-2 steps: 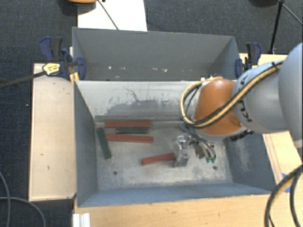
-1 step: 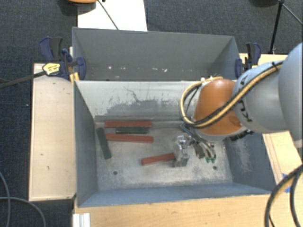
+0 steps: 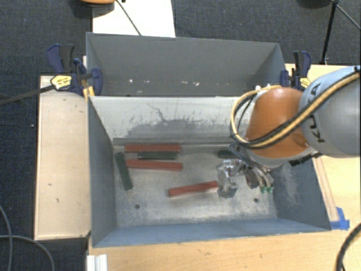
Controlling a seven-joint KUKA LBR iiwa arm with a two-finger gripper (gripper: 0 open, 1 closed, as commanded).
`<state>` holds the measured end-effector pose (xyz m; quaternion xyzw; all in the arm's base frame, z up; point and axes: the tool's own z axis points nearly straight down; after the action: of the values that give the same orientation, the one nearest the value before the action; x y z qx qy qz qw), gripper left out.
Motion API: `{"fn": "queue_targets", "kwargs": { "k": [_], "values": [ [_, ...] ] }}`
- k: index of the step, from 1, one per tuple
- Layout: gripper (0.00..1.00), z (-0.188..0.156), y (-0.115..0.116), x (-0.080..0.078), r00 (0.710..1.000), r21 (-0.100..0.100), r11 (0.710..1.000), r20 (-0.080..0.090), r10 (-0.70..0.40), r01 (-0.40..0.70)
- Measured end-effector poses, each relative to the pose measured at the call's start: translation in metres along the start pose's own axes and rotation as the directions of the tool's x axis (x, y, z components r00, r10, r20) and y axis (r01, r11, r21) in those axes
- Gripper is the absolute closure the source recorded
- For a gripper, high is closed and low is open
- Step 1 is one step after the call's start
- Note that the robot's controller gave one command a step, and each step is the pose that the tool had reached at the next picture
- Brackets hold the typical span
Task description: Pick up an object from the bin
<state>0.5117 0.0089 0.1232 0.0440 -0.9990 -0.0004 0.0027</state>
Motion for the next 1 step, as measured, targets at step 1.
{"fn": "queue_targets", "kwargs": {
  "k": [1],
  "values": [
    [0.0,-0.061,0.0277,-0.0024,0.99,-0.001,0.99,0.007,0.143,-0.143]
  ]
}}
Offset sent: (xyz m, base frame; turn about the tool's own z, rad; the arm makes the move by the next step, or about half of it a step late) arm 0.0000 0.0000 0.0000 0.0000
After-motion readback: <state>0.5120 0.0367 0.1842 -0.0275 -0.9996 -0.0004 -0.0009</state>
